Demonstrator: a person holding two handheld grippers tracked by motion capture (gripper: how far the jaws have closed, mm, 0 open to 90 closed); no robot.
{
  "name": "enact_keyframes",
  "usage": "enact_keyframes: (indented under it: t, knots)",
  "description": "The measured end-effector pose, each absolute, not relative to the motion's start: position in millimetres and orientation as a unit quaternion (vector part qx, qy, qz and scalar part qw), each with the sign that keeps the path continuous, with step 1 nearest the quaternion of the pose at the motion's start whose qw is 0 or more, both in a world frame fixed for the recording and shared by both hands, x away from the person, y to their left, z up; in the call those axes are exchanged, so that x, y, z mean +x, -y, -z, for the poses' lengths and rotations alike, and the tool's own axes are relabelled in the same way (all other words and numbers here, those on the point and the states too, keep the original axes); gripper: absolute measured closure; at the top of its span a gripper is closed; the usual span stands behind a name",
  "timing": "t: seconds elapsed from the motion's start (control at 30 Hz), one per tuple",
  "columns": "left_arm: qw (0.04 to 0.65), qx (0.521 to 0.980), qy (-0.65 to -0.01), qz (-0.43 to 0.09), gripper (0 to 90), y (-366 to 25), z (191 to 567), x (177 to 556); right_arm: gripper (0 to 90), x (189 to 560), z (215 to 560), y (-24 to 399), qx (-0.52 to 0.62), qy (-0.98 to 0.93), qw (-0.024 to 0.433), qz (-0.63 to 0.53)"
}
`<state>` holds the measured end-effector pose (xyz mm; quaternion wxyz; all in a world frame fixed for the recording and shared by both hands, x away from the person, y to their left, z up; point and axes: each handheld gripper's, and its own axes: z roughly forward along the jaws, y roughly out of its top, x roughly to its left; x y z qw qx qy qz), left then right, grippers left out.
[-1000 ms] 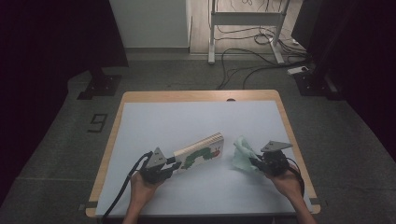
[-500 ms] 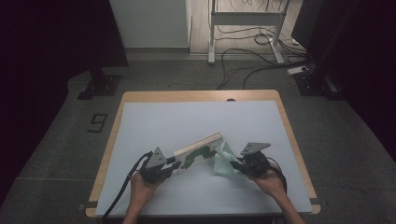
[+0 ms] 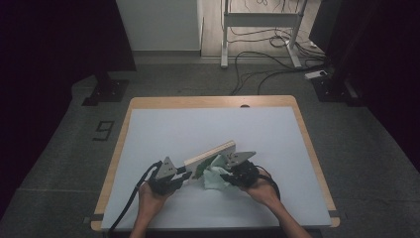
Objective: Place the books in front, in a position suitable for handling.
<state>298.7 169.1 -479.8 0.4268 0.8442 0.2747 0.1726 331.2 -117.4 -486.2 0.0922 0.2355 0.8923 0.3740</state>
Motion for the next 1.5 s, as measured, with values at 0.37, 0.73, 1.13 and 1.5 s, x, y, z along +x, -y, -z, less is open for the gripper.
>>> enact_keyframes:
  t: [0.37,0.73,1.13,1.5]
  knots:
    - [0.426,0.843,-0.276,-0.176,71.6,-169,480,299,76.9,332,489,75,0.199,-0.898,0.093,-0.380]
    - [0.425,0.844,-0.275,-0.177,71.4,-169,480,299,72.0,332,515,64,0.197,-0.902,0.071,-0.376]
    - [0.426,0.843,-0.277,-0.178,70.8,-169,481,299,38.2,328,483,79,0.188,-0.901,0.075,-0.383]
    - [0.425,0.842,-0.278,-0.179,70.6,-168,481,299,33.2,330,468,120,0.225,-0.887,0.099,-0.391]
